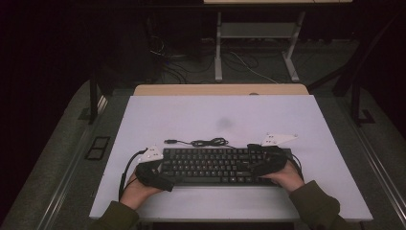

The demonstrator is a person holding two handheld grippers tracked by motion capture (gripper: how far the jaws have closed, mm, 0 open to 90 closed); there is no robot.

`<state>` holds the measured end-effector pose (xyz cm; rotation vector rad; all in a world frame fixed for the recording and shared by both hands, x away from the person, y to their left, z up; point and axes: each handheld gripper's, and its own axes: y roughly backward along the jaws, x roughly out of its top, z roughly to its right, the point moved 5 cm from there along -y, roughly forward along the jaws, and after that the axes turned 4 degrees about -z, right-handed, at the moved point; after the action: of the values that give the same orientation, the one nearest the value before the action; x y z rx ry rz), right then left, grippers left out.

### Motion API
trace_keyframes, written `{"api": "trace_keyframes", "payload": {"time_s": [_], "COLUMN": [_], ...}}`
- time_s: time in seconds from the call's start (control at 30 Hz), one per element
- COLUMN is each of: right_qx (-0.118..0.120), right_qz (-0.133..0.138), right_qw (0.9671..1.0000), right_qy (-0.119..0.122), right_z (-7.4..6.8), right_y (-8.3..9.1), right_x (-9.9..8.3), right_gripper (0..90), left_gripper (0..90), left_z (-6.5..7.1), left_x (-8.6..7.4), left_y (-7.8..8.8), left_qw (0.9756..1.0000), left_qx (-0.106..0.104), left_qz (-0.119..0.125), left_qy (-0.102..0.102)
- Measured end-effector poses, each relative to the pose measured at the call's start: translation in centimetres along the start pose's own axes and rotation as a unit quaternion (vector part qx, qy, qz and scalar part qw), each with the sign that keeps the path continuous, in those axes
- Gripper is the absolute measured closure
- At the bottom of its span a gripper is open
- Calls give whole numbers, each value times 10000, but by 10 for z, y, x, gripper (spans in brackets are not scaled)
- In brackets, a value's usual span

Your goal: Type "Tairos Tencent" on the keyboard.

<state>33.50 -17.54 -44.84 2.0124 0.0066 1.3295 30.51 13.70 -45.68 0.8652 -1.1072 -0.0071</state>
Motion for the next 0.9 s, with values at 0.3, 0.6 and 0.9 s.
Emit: {"api": "trace_keyframes", "payload": {"time_s": [0.3,0.6,0.9], "right_qx": [155,269,345], "right_qz": [-87,-198,-359], "right_qw": [9998,9993,9984], "right_qy": [56,152,270], "right_z": [-6,-10,-10], "right_y": [-10,-11,-11], "right_x": [2,-1,-4], "right_gripper": [156,304,527], "left_gripper": [0,0,0], "left_z": [1,1,1], "left_x": [1,0,1], "left_y": [-1,0,0], "left_qw": [10000,10000,10000], "left_qx": [8,3,6], "left_qz": [-6,-2,-3], "left_qy": [-9,-17,-27]}}
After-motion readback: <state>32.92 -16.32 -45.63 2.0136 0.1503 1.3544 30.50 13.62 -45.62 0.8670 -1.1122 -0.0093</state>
